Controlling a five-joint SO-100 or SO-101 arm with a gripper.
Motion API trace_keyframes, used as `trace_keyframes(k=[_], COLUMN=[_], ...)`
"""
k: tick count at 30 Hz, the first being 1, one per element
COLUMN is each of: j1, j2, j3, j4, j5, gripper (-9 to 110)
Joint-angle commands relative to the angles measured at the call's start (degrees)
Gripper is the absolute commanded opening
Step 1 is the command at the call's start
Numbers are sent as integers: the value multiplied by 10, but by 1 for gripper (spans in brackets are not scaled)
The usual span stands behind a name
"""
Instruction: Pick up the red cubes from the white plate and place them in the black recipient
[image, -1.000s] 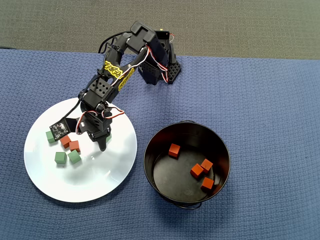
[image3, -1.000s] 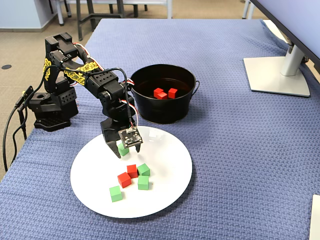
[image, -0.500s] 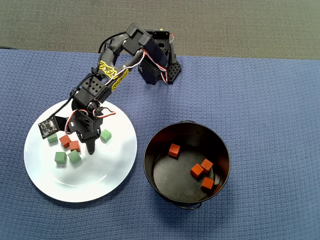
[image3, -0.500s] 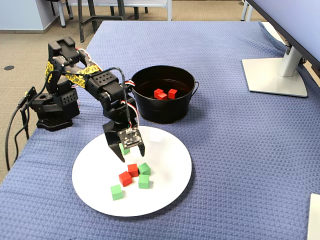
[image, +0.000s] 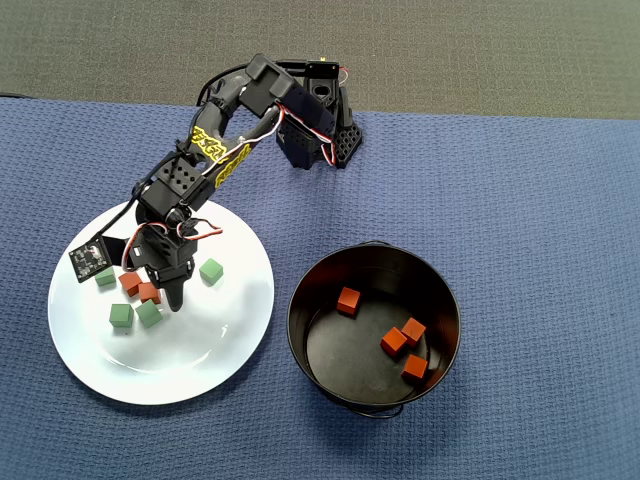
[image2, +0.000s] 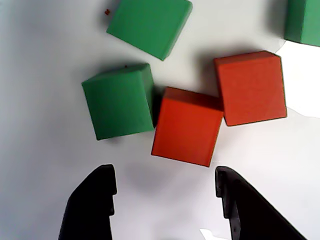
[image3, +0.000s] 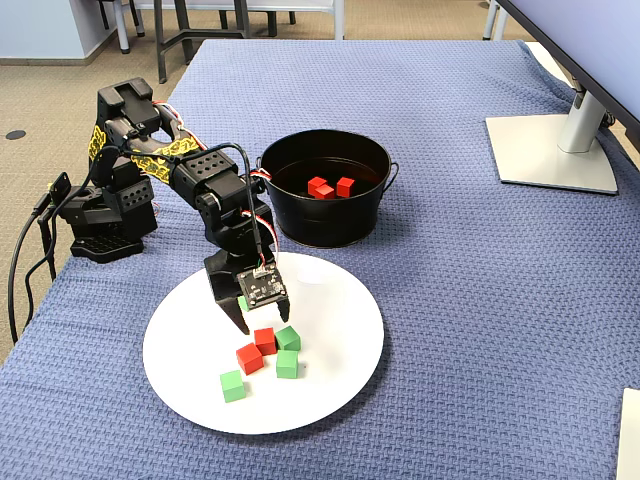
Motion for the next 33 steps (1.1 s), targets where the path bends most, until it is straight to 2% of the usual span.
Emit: trace_keyframes(k=[1, 19, 33], j1=[12, 29, 34], j2=[6, -25, -31], j3=[-43, -91, -106], j4=[9, 7, 5], j5=[-9, -5, 8], gripper=[17, 15, 2])
